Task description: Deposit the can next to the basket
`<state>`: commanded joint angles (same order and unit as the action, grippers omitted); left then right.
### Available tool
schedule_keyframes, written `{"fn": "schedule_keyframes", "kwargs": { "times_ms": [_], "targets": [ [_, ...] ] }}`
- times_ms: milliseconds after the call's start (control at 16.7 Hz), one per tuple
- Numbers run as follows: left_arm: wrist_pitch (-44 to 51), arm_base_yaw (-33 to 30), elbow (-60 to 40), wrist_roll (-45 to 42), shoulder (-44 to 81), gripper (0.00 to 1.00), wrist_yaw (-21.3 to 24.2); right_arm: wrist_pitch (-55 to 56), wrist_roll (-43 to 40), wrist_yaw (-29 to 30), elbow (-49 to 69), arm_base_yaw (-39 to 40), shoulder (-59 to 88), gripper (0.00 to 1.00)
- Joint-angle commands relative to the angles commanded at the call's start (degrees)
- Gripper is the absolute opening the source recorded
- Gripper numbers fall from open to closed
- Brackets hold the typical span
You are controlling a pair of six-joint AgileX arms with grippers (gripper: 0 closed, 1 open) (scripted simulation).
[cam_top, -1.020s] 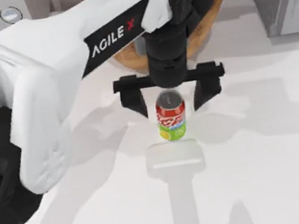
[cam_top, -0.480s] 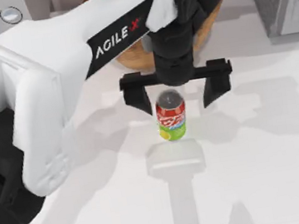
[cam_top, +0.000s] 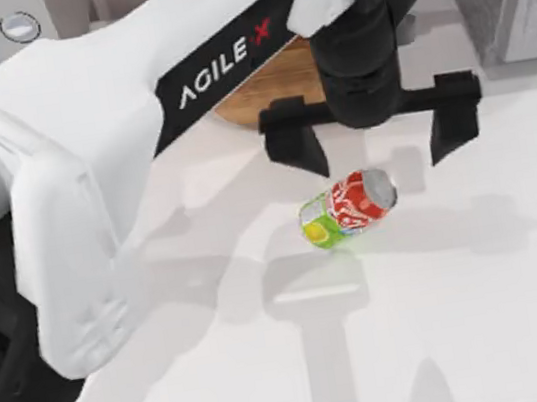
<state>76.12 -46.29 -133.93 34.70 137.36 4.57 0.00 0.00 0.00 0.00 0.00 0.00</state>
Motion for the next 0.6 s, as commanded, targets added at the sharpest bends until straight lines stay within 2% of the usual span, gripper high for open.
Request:
{"fn": "schedule_keyframes", "kwargs": {
  "times_ms": [240, 480, 600],
  "targets": [
    [3.7, 0.0, -1.8, -0.1, 0.2, 1.00, 0.8, 0.0, 0.0, 0.0, 0.0, 0.0, 0.0, 1.00],
    [10.2, 4.9, -4.5, 3.6, 4.0, 1.00, -3.6, 0.0, 0.0, 0.0, 0.0, 0.0, 0.0, 1.00],
    [10.9, 5.5, -5.0, 4.2, 4.5, 1.00, -4.3, 0.0, 0.0, 0.0, 0.0, 0.0, 0.0, 1.00]
  ]
}}
